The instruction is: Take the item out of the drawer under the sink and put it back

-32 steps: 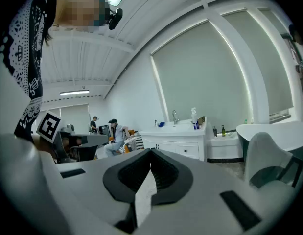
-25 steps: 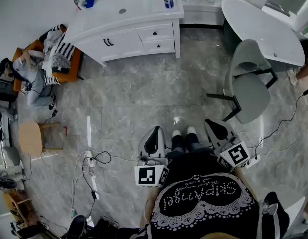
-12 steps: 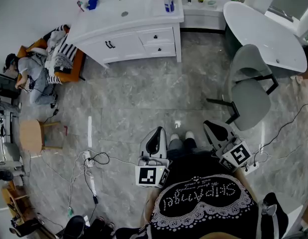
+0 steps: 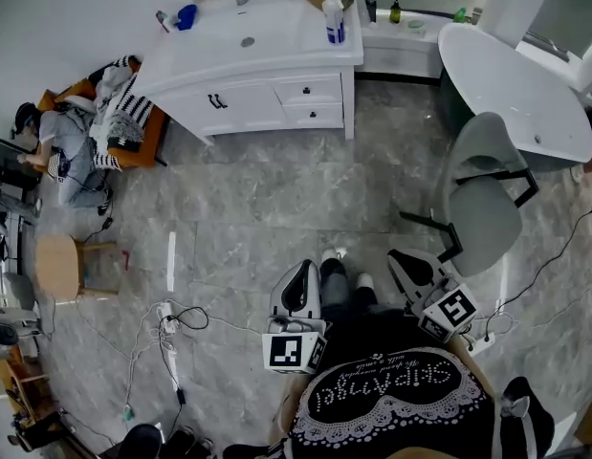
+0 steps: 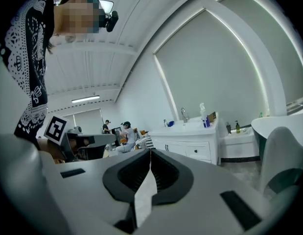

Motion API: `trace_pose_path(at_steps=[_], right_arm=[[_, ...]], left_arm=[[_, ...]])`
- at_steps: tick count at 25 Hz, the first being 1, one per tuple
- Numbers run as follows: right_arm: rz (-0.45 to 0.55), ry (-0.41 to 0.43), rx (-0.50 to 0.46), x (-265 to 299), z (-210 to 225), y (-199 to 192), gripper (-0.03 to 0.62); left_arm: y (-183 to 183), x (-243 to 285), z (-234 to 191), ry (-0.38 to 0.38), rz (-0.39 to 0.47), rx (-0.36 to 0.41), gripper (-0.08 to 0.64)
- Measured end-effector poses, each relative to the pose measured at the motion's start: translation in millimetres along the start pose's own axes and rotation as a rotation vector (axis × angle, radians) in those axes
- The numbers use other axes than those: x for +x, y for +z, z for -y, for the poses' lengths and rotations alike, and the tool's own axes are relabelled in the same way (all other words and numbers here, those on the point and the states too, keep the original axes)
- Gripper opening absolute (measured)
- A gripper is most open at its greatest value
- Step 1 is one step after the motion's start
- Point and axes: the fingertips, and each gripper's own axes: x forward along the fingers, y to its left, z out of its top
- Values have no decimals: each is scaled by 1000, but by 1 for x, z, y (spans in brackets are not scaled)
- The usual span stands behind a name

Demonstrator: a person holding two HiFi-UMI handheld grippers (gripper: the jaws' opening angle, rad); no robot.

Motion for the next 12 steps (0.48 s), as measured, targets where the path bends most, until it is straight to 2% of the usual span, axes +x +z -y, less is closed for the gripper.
trace_pose_path(at_steps=[4,12], right_arm=[[-24,-24,-8,32,8,8,18],[7,-70,-20,89,26,39,18]], left_arm=[[14,22,-26,-7,-14,-2,3],[49,62,-72,-44,35,21,3]])
